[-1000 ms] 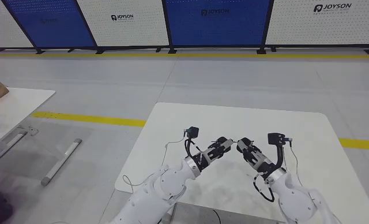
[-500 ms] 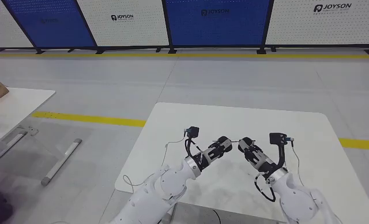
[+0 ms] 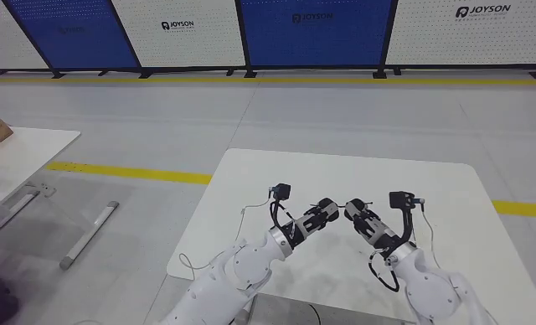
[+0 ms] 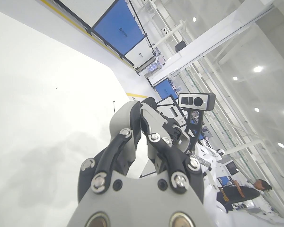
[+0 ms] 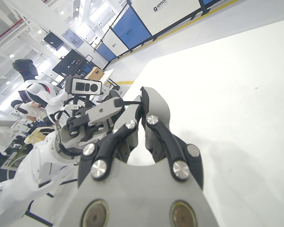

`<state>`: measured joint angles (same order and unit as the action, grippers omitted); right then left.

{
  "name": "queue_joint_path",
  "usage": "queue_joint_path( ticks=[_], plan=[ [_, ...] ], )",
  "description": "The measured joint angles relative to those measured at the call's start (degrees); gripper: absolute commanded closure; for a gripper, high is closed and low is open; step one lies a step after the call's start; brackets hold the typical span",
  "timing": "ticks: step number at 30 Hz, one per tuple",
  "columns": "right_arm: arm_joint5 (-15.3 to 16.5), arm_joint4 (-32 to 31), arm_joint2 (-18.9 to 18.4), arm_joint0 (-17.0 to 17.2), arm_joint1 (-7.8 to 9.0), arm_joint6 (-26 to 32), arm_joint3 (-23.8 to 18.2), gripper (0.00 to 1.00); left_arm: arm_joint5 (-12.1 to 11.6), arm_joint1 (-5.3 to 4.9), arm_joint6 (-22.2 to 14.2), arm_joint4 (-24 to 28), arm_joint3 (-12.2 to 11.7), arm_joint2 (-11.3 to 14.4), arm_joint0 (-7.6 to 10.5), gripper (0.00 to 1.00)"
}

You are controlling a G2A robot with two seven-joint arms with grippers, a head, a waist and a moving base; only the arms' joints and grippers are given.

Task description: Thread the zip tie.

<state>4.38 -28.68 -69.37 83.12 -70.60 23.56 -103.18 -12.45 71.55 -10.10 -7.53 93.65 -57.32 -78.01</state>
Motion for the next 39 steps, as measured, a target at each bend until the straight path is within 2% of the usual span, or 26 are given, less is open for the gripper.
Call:
queue_joint_path(
  ticks=[3,4,5,6,9,12,14,15,16,17,19,21,23,25,27,39],
  plan=[
    [0.05,-0.01,0.17,-0.07,0.0,0.08,0.04,1.0,-0.15,-0.04,-0.03,-0.05,0.08,-0.1,-0.1,1.0],
    [0.05,0.12,0.21,-0.08,0.0,0.1,0.06,0.6,-0.16,-0.05,-0.02,-0.1,0.09,-0.13,-0.12,1.0],
    [0.05,0.29,0.24,-0.09,-0.01,0.12,0.06,0.01,-0.14,-0.05,0.01,-0.13,0.1,-0.14,-0.14,1.0],
    [0.08,0.59,0.24,-0.08,-0.02,0.1,0.03,0.0,-0.01,-0.06,0.08,-0.18,0.05,-0.19,-0.15,1.0],
    [0.1,1.04,0.1,0.1,-0.03,-0.41,-0.07,0.02,0.44,-0.05,0.25,-0.05,-0.1,-0.23,-0.11,1.0],
    [0.13,1.06,-0.07,0.27,0.01,-0.62,-0.1,0.18,0.65,-0.02,0.26,0.15,-0.33,-0.2,-0.03,1.0],
    [0.33,1.19,-0.22,0.42,0.03,-0.89,-0.07,0.22,0.77,-0.01,0.3,0.2,-0.46,-0.16,0.01,1.0],
    [0.34,1.2,-0.3,0.5,0.04,-1.11,-0.05,0.45,0.81,0.0,0.33,0.21,-0.49,-0.15,0.03,1.0],
    [0.32,1.19,-0.41,0.59,0.04,-1.48,-0.04,0.52,0.87,0.01,0.38,0.28,-0.54,-0.13,0.03,1.0],
    [0.28,1.17,-0.49,0.64,0.04,-1.77,-0.04,0.53,0.9,0.02,0.43,0.37,-0.58,-0.13,0.03,1.0],
    [0.26,1.29,-0.68,0.73,0.04,-2.2,-0.05,0.61,0.94,0.04,0.58,0.57,-0.67,-0.17,0.04,1.0],
    [0.32,1.43,-0.85,0.82,0.06,-2.37,-0.07,0.6,0.97,0.05,0.72,0.74,-0.72,-0.2,0.04,1.0],
    [0.33,1.43,-0.99,0.94,0.08,-2.53,-0.11,0.64,0.94,0.07,0.88,0.98,-0.76,-0.24,0.02,1.0],
    [0.38,1.31,-1.06,1.06,0.11,-2.58,-0.11,0.77,0.87,0.09,1.14,1.35,-0.79,-0.34,-0.04,1.0],
    [0.48,1.21,-1.09,1.15,0.13,-2.61,-0.1,1.0,0.81,0.11,1.37,1.68,-0.81,-0.41,-0.1,1.0],
    [0.77,0.52,-0.75,1.35,0.17,-2.68,-0.33,1.0,-0.26,0.1,0.92,2.16,-0.81,-0.45,-0.33,1.0]
  ],
)
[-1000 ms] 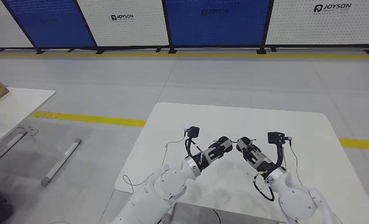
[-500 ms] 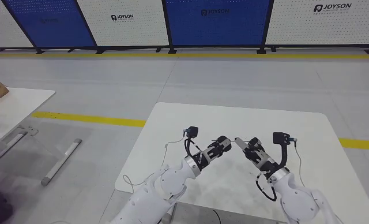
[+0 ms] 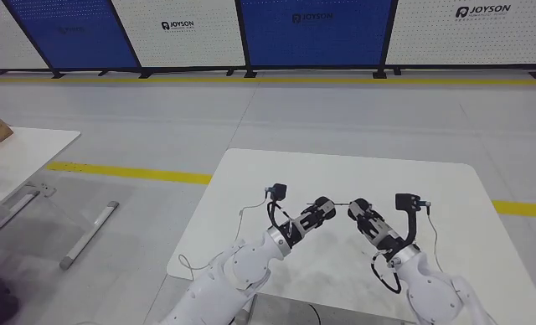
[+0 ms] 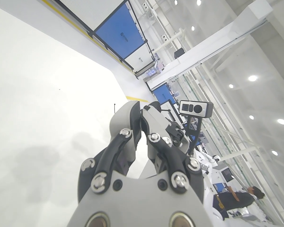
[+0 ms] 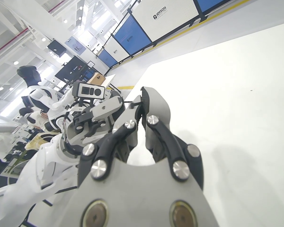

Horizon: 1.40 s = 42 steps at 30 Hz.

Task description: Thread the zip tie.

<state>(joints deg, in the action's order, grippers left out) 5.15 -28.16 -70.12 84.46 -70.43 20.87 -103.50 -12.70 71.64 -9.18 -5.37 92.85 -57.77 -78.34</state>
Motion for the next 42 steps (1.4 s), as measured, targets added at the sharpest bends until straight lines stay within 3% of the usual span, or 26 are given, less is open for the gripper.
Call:
queue_joint_path(
  ticks=[9,10,11,24,29,36,42],
  plan=[
    [0.25,-0.02,0.54,-0.42,-0.03,0.5,0.44,0.98,0.02,0.1,-0.82,-1.3,0.73,1.14,0.3,1.0],
    [0.12,0.1,0.56,-0.49,-0.02,0.92,0.47,0.39,0.39,0.13,-0.65,-1.23,0.48,1.17,0.43,1.0],
    [-0.02,0.15,0.53,-0.55,-0.01,1.17,0.46,0.0,0.72,0.17,-0.48,-1.0,0.25,1.16,0.54,1.0],
    [-1.13,2.48,-2.24,0.42,0.17,-0.88,1.57,0.0,2.23,0.51,3.03,3.28,-0.5,-0.16,0.59,1.0],
    [-6.0,1.66,-3.37,0.44,0.36,1.38,2.77,0.0,1.84,0.52,1.87,7.09,-0.49,-1.18,0.57,1.0],
    [-4.9,1.53,-3.28,0.45,0.36,1.04,2.65,0.0,1.87,0.52,1.91,7.03,-0.48,-1.16,0.56,1.0],
    [-0.23,-7.93,-1.89,-0.12,0.8,0.61,2.52,0.0,1.76,0.64,-0.36,12.77,0.3,-1.65,0.22,1.0]
  ],
)
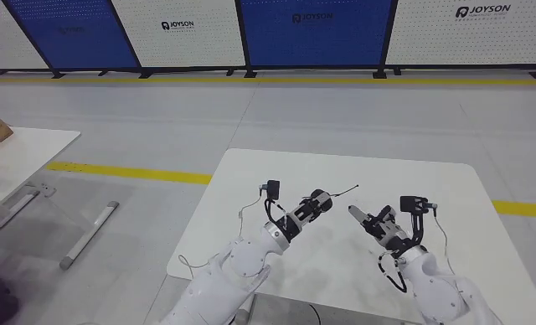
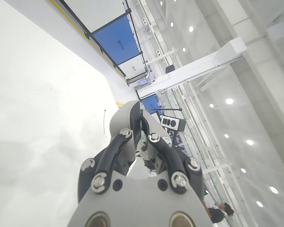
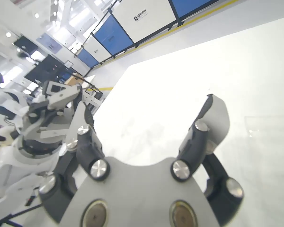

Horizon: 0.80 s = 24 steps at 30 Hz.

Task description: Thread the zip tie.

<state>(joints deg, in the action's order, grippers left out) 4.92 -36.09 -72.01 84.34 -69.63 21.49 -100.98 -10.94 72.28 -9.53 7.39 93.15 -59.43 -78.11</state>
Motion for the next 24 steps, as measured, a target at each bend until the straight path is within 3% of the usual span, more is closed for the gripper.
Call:
queue_joint_path(
  ticks=[5,12,18,24],
  plan=[
    [2.94,-6.4,-0.08,-1.7,0.43,1.89,1.25,0.0,0.16,-0.25,-0.84,-0.14,0.91,-0.92,-0.51,1.0],
    [2.95,-6.46,0.03,-1.55,0.41,1.13,1.28,0.0,0.21,-0.23,-0.81,-0.01,0.92,-0.85,-0.54,1.0],
    [6.78,-8.53,1.74,-1.46,0.38,-0.71,2.31,0.0,0.65,-0.15,-2.51,2.07,1.24,-0.47,-0.44,1.0],
    [6.88,-8.64,1.87,-1.85,0.4,0.12,2.63,0.0,0.65,-0.16,-2.24,1.61,1.23,-0.56,-0.32,1.0]
  ],
)
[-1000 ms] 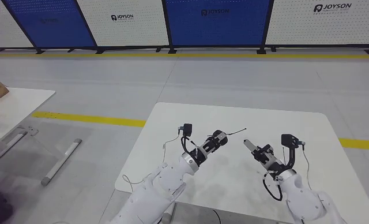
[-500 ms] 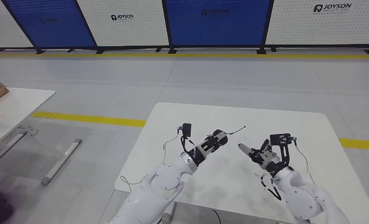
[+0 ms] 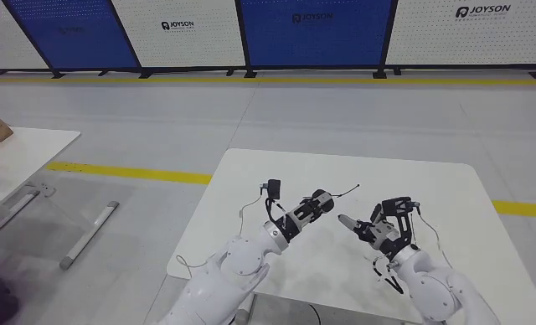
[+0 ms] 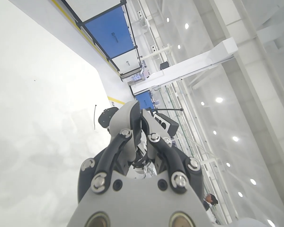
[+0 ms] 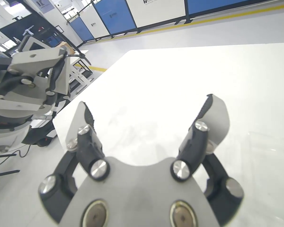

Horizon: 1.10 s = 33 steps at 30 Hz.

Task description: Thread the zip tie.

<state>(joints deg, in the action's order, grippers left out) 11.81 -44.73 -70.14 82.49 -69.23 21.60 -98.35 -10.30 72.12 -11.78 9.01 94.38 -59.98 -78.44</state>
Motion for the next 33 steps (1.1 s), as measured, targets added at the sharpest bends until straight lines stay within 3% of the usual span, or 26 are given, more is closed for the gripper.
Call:
queue_joint_path(
  ticks=[6,7,8,10,13,28,33],
  plan=[
    [-0.87,0.14,0.85,0.08,-0.26,-2.47,-0.22,0.0,0.46,0.15,0.31,-0.2,-0.04,0.76,0.09,1.0],
    [-1.45,0.27,1.35,0.06,-0.4,-3.34,-0.4,0.54,0.52,0.23,0.39,-0.37,-0.12,1.14,0.26,1.0],
    [-1.87,0.31,1.71,0.01,-0.5,-3.83,-0.51,0.67,0.52,0.29,0.43,-0.41,-0.2,1.42,0.39,1.0],
    [-2.85,0.07,2.32,-0.2,-0.67,-4.76,-0.59,0.79,0.44,0.4,0.49,-0.42,-0.47,1.87,0.69,1.0],
    [-3.65,-0.8,2.74,-0.52,-0.8,-5.63,-0.46,0.86,0.35,0.48,0.56,-0.52,-0.82,2.12,1.0,1.0],
    [-2.18,-1.29,3.13,-0.46,-0.9,-5.9,-0.57,0.85,0.32,0.6,0.58,-1.28,-1.21,2.47,1.39,1.0],
    [-1.65,-0.9,3.3,-0.47,-0.95,-5.87,-0.66,0.78,0.34,0.64,0.53,-1.47,-1.32,2.62,1.44,1.0]
  ],
)
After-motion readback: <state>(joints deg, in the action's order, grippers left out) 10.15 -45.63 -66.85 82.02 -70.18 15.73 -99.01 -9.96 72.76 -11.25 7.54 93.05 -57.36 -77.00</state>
